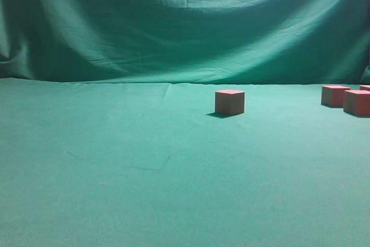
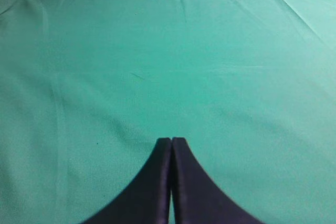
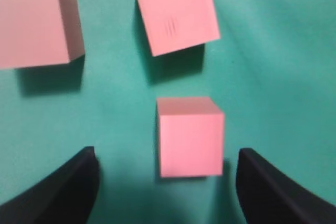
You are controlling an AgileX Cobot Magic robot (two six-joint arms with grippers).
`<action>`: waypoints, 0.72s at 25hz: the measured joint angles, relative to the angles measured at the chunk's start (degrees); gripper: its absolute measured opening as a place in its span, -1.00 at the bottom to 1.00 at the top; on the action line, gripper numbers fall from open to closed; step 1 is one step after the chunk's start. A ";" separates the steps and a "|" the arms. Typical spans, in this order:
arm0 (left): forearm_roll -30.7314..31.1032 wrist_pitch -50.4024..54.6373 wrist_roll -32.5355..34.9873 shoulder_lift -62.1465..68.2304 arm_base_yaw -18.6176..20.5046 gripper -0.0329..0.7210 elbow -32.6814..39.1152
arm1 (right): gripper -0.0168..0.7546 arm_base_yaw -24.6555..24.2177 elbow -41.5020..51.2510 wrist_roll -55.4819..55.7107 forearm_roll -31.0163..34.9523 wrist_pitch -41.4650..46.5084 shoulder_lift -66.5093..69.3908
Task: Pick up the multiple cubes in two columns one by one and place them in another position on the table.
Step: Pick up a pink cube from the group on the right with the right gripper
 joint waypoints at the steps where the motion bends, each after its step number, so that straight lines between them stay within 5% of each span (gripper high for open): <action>1: 0.00 0.00 0.00 0.00 0.00 -0.91 0.00 | 0.47 0.00 0.00 0.00 0.00 -0.32 1.18; 6: 0.00 0.00 0.00 0.00 0.00 -0.91 0.00 | 0.47 0.00 0.00 0.00 -0.18 -2.83 4.24; 13: 0.00 0.00 0.00 0.00 0.00 -0.91 0.00 | -0.25 0.00 0.00 2.59 -3.81 -3.70 4.35; 18: 0.00 0.00 0.00 0.00 0.00 -0.91 0.00 | -0.27 0.00 -0.11 7.35 -7.28 -2.60 4.35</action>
